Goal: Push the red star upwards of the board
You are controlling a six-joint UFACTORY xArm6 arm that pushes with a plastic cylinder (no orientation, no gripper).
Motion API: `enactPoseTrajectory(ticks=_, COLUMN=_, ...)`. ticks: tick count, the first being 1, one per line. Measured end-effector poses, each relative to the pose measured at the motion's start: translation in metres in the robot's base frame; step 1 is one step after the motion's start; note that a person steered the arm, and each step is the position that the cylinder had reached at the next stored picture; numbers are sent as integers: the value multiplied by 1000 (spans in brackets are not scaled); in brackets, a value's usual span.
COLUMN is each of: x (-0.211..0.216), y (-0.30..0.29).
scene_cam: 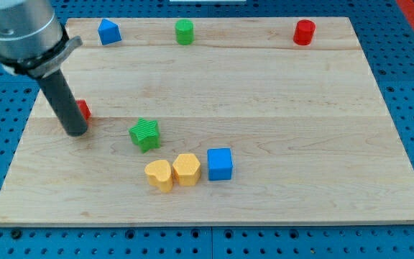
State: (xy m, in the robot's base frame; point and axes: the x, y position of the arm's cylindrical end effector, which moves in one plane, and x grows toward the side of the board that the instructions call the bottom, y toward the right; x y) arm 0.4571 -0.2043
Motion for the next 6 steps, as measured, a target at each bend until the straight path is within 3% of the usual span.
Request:
enactPoseTrajectory(ticks=2, x=-56, y=-2)
enactPoseTrajectory(ticks=6, x=-61, y=-25)
